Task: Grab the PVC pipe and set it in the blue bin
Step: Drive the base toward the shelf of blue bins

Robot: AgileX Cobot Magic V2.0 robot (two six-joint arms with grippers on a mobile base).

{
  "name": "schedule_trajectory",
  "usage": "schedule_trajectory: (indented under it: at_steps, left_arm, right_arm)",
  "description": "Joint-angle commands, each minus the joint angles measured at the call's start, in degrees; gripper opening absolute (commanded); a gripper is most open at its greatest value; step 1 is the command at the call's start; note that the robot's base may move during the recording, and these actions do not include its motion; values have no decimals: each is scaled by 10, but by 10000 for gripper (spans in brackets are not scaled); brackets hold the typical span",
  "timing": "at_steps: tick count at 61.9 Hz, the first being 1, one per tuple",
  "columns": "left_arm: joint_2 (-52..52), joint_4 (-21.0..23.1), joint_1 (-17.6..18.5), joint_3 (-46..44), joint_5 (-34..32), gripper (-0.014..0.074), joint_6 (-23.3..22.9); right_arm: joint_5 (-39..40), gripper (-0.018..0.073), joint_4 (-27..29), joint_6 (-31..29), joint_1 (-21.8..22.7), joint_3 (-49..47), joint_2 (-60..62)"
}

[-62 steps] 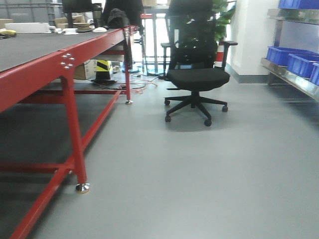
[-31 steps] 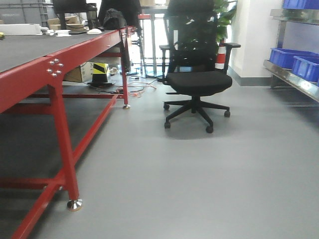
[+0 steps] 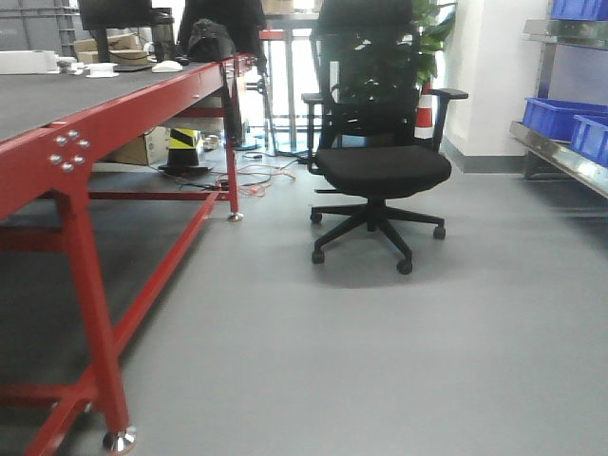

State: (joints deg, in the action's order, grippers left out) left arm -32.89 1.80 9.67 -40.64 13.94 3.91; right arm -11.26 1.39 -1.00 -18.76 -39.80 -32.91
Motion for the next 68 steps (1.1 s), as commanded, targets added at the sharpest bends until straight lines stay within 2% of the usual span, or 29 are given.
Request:
schedule_trajectory:
  at_steps: [1,68]
  left_arm:
    - [3,4,3,0,-16,-111,0]
    - [3,4,3,0,-16,-111,0]
  right_arm:
    - [14,-154,-6,-3,-1,1,3]
    - [14,-154,-6,-3,-1,1,3]
